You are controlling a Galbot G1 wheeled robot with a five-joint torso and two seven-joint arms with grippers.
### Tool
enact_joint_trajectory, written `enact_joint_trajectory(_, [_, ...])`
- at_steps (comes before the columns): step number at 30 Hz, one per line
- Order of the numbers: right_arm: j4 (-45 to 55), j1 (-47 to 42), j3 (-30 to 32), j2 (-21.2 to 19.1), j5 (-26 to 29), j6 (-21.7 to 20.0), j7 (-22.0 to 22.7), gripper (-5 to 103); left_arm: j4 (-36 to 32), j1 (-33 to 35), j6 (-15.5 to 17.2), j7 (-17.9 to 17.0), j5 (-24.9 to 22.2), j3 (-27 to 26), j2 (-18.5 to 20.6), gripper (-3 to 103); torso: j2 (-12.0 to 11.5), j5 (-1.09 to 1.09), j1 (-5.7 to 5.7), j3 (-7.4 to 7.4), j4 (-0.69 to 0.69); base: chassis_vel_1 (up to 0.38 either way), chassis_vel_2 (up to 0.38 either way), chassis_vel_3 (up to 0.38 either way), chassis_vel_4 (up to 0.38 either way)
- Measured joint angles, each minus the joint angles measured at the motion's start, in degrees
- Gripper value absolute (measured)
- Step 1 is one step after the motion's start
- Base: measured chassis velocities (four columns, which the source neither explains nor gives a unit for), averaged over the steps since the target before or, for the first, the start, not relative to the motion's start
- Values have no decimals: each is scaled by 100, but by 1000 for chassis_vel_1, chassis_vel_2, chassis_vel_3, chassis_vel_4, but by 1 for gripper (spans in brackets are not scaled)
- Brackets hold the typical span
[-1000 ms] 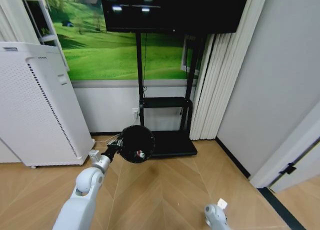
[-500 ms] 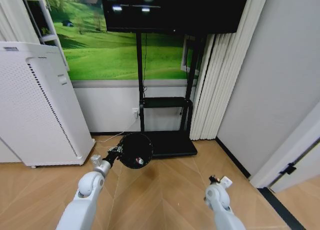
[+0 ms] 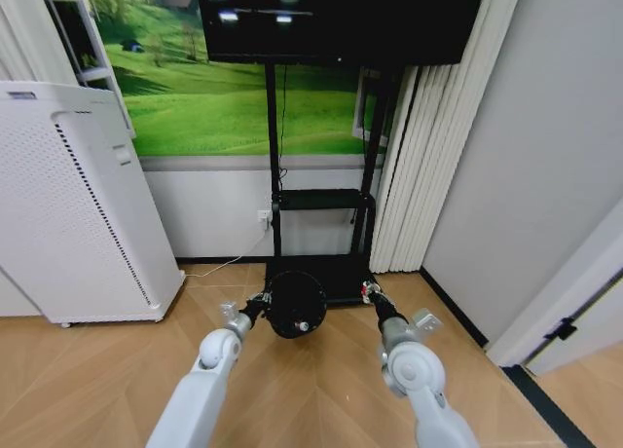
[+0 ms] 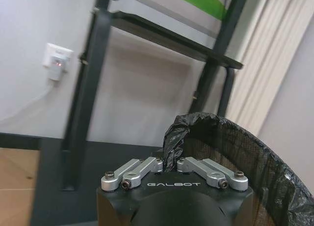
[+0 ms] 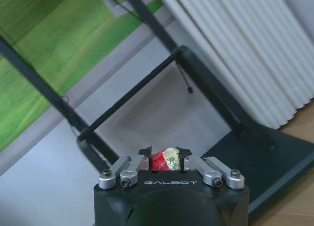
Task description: Pick up the trash bin and place the garbage on the floor into it.
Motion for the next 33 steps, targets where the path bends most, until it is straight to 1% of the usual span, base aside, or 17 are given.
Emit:
enact_joint_trajectory(3, [-48,34,-207,-35,-78,3,-94,26,68,-40,0,7,48,152,-181,7,0,-1,0,0,0,0,0,0,0])
enact_joint_trajectory(6, [-134,66,-545,-38,-420,-9,-274,26,184,-46,-56,72,192,294,-351,7,0,-1,0,0,0,0,0,0,0])
enact_joint_trajectory(7, [-134,66,-545,-38,-420,-9,-274,26,184,-46,-56,72,192,294,-351,7,0,-1,0,0,0,0,0,0,0])
enact_joint_trajectory(9, [-293,106,-746,32,-817,-118,-275,23,250,-37,-114,117,291,328,-436,7,0,-1,0,0,1,0,0,0,0])
enact_joint_trajectory(10, [-293,106,-746,32,-817,-118,-275,23,250,-37,-114,117,291,328,-436,7,0,-1,0,0,1,0,0,0,0])
enact_joint_trajectory(12, [-386,121,-814,88,-988,-177,-275,31,245,-1,-129,141,312,325,-445,7,0,-1,0,0,2,0,0,0,0])
enact_joint_trajectory(15, [-403,121,-836,96,-1031,-196,-268,36,225,20,-129,150,313,301,-431,7,0,-1,0,0,1,0,0,0,0])
enact_joint_trajectory(16, [-403,116,-842,95,-1041,-201,-263,41,214,30,-132,161,315,269,-427,7,0,-1,0,0,2,0,0,0,0])
enact_joint_trajectory(17, [-404,98,-847,88,-1044,-245,-258,52,202,39,-133,189,324,216,-433,7,0,-1,0,0,2,0,0,0,0])
enact_joint_trajectory(20, [-419,86,-849,83,-1084,-269,-248,58,202,39,-133,194,335,181,-461,7,0,-2,-1,0,2,0,0,0,0])
enact_joint_trajectory(22, [-396,67,-850,74,-1092,-286,-184,69,194,36,-133,196,357,166,-479,7,0,-1,0,0,1,0,0,0,0])
enact_joint_trajectory(23, [-396,67,-850,74,-1092,-286,-184,69,194,36,-133,196,357,166,-479,7,0,-1,0,0,1,0,0,0,0])
enact_joint_trajectory(26, [-208,50,-758,16,-1082,-310,-33,85,170,29,-139,159,456,69,-451,7,0,-2,0,0,1,0,0,0,0])
enact_joint_trajectory(28, [-157,35,-701,-9,-1097,-332,-23,85,147,31,-139,141,480,14,-431,7,0,-3,0,0,0,0,0,0,0])
enact_joint_trajectory(30, [-17,-74,-484,-102,-1440,-380,-39,95,31,78,-139,117,610,-301,-331,7,0,-3,0,0,0,0,0,0,0])
enact_joint_trajectory(31, [-17,-74,-484,-102,-1440,-380,-39,95,31,78,-139,117,610,-301,-331,7,0,-3,0,0,0,0,0,0,0])
enact_joint_trajectory(33, [3,-375,-204,-182,-2244,-307,-305,100,-197,227,-109,96,757,-815,-175,7,0,-2,0,0,1,0,0,0,0])
